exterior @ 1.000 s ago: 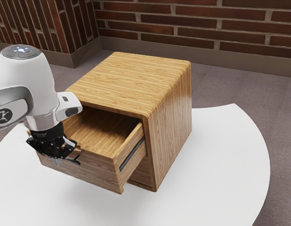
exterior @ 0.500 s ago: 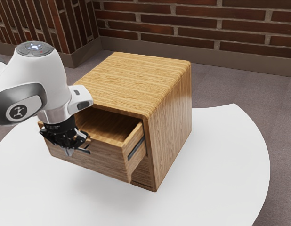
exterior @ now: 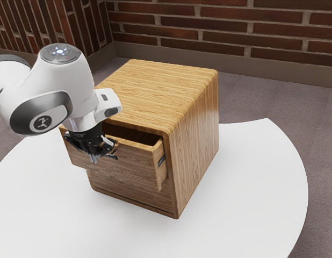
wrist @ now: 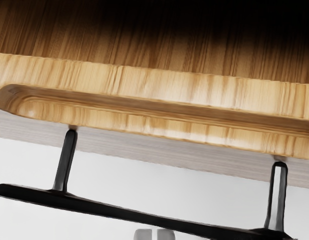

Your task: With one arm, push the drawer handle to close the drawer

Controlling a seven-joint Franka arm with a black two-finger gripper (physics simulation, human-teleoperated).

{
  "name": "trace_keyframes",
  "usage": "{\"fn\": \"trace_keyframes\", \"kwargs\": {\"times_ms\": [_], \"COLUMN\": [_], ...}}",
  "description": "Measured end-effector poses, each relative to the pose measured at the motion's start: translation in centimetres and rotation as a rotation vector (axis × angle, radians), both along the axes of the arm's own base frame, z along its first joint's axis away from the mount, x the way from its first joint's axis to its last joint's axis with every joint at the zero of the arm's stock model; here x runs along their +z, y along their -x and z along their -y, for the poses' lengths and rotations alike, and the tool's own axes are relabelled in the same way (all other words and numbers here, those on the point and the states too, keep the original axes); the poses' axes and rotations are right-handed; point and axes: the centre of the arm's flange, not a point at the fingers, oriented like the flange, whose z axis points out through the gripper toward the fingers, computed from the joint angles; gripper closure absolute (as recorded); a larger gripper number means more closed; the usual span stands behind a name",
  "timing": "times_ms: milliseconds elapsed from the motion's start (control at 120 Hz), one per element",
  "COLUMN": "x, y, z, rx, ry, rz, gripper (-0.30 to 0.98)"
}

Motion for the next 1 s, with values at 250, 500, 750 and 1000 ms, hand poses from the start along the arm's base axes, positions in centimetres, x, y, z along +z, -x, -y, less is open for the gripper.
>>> {"fn": "trace_keyframes", "kwargs": {"times_ms": [250, 500, 750, 1000], "x": [-0.7, -0.6, 0.0, 2.6], "y": [-1.7, -3.3, -3.7, -2.8], "z": [-0.1, -0.5, -0.2, -0.1], "rx": [-0.038, -0.068, -0.062, -0.020], "ry": [-0.035, -0.062, -0.035, -0.029], "rz": [0.048, 0.095, 0.090, 0.065], "gripper": [0.79, 0.79, 0.79, 0.79]}}
